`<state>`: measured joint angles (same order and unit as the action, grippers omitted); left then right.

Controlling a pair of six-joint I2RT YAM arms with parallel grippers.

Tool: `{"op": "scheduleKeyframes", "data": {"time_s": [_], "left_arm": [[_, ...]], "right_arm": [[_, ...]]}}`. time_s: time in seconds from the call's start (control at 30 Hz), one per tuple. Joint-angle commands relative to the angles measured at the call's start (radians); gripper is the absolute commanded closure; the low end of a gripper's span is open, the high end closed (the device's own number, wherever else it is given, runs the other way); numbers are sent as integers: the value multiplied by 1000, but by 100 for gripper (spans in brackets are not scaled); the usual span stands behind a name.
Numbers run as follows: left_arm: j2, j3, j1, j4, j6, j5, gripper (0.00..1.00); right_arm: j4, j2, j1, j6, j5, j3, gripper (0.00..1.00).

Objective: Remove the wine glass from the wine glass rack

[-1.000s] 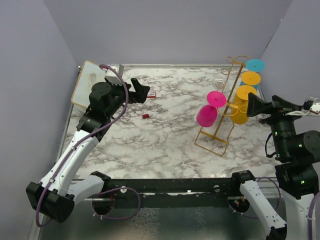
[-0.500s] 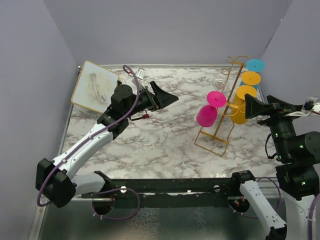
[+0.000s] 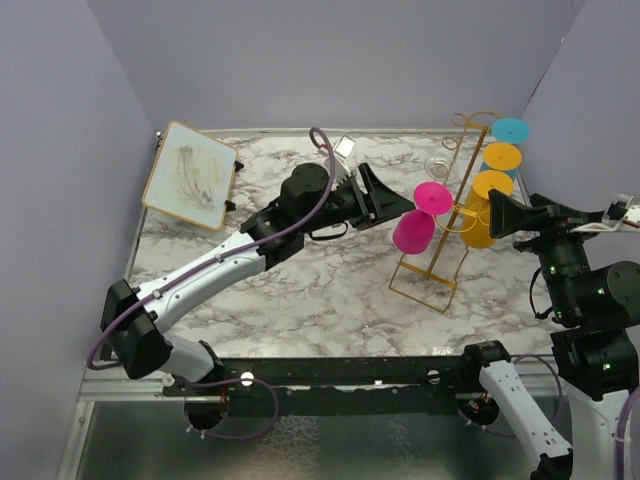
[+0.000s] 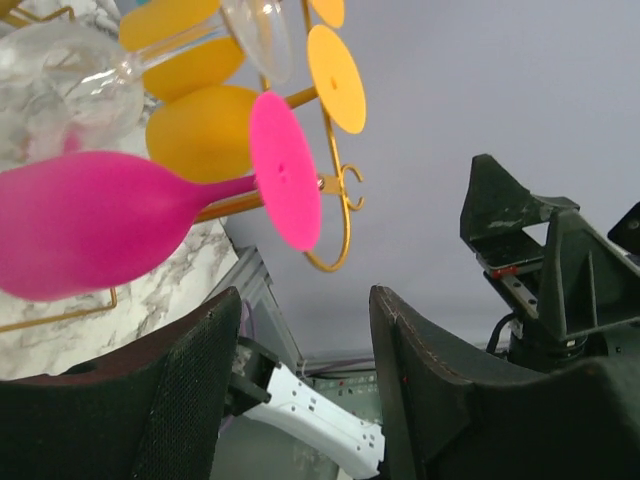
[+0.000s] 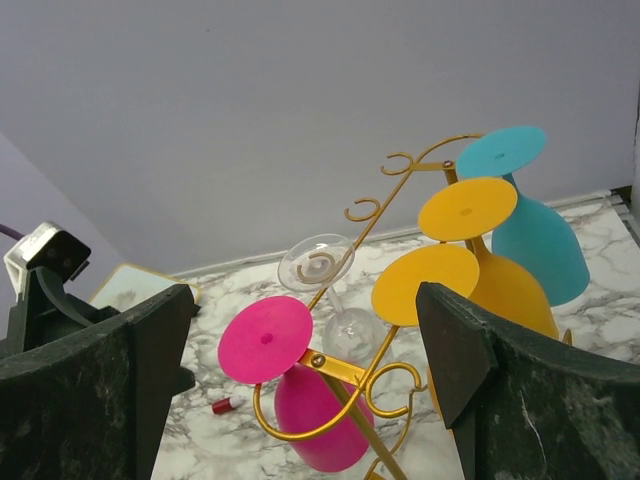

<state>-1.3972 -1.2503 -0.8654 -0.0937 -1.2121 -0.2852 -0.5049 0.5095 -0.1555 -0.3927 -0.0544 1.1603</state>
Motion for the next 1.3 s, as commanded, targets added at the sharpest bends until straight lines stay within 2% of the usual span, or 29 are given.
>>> {"op": "scheduleKeyframes", "data": {"time_s": [0.0,0.13,0.2,0.4,0.7,0.97,1.27], "left_arm": [[-58,-148,-33,153,65,138,45],[-117,-276,-40,313,116,226,41],[-143,-315,-40,343,123,236,41],[-244,-417,-40,372,123,160,53],[-292,-460,-41,377,114,133,61],[-274,-466,-43,393,119,141,62],[-249,-462,-44,407,152,155,76]], "right_arm": [[-14,8,5,-20,-1,14,6],[-28,16,5,-26,-25,29,7],[-27,17,5,-21,-23,35,7],[-18,9,5,-4,-50,36,7],[-9,10,5,8,-69,33,7],[-4,14,5,12,-70,23,7],[-1,21,5,1,-56,20,7]]}}
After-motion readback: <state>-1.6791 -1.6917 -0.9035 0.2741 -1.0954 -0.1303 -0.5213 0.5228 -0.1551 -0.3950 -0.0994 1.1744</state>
